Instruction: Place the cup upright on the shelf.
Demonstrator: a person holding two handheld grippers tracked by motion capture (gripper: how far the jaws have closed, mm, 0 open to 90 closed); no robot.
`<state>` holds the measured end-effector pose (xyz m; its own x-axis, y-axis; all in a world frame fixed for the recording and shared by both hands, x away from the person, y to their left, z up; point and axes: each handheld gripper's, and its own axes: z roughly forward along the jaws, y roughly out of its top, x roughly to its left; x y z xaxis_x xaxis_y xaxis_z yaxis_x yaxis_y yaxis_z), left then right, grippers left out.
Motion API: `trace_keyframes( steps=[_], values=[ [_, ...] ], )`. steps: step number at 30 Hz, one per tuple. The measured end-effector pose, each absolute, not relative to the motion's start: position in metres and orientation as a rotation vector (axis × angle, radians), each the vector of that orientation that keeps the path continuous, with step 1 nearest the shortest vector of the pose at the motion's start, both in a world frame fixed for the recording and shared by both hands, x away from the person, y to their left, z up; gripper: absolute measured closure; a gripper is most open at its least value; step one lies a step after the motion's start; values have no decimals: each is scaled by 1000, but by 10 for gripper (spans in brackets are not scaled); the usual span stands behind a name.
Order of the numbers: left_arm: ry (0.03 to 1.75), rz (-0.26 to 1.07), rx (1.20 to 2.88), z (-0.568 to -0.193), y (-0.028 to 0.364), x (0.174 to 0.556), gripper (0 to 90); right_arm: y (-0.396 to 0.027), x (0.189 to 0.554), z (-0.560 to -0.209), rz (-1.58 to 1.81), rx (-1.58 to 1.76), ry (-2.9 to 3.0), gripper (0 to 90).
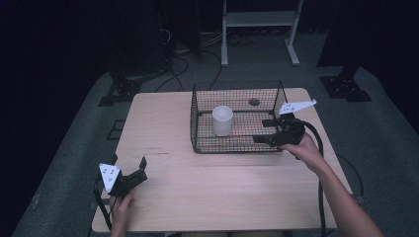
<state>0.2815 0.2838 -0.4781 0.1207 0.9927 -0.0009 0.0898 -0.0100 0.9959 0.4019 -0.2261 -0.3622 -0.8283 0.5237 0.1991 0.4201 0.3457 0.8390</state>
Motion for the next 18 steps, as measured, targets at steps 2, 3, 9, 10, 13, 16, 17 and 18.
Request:
trace_keyframes(
  steps=[2, 3, 9, 10, 13, 16, 17, 18],
  values=[
    [1183, 1079, 1334, -478, 284, 281, 0, -228, 399, -365, 1506, 878, 2493, 132],
    [1183, 1079, 1334, -478, 284, 281, 0, -228, 398, -366, 1503, 877, 2493, 132],
    [1183, 1080, 1336, -478, 284, 281, 0, -232, 392, -371, 1509, 881, 2497, 132],
    [1183, 1080, 1335, -478, 284, 281, 0, -233, 391, -372, 1509, 878, 2496, 132],
    [1183, 1079, 1334, -478, 284, 281, 0, -235, 388, -376, 1517, 885, 2494, 132],
    [1183, 1080, 1336, -478, 284, 281, 0, -237, 385, -378, 1526, 883, 2494, 132],
    [1183, 1080, 1337, -478, 284, 281, 0, -238, 384, -379, 1527, 882, 2494, 132],
    [1183, 1080, 1336, -478, 284, 281, 0, -238, 383, -379, 1523, 878, 2492, 132]
  ],
)
